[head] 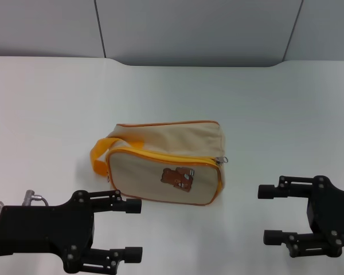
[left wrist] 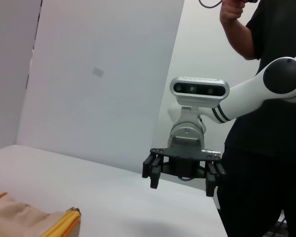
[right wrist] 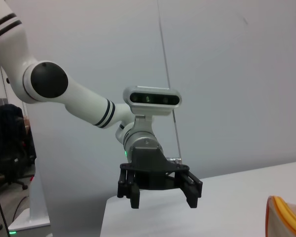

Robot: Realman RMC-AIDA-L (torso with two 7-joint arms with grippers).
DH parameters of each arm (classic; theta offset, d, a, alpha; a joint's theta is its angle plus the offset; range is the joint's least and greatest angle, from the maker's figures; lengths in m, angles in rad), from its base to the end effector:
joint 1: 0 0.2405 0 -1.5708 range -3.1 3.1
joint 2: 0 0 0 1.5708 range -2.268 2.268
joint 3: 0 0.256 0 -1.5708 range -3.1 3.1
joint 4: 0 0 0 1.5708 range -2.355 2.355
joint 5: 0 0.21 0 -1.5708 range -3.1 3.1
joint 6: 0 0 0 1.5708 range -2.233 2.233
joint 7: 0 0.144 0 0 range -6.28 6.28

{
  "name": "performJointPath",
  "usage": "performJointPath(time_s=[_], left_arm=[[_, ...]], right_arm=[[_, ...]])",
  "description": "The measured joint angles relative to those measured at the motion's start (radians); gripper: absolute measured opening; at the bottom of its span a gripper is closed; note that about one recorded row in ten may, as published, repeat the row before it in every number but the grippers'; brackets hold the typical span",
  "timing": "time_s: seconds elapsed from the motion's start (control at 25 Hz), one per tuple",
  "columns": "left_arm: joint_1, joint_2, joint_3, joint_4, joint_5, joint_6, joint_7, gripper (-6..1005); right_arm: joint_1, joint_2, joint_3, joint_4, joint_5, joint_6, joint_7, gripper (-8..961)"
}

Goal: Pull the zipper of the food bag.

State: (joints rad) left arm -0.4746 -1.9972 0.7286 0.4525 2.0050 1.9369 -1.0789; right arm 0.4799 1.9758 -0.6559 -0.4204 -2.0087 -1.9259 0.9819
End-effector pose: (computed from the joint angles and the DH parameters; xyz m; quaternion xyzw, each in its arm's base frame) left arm -0.2707 0.2552 0.0040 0.9415 0.1111 0.3169 0.0272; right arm 0.2759 0.2618 0.0138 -0.9407 0.0792 0.3291 0.0206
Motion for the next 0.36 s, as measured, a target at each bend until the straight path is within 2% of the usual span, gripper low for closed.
performJointPath(time_s=[0.36], left_arm=[[-0.001,-0.008,0.003,-0.001,0.001,-0.009,0.026,791]], right_arm=[[0.007,0.008,-0.005,0.003,-0.002,0.009,0.000,723]])
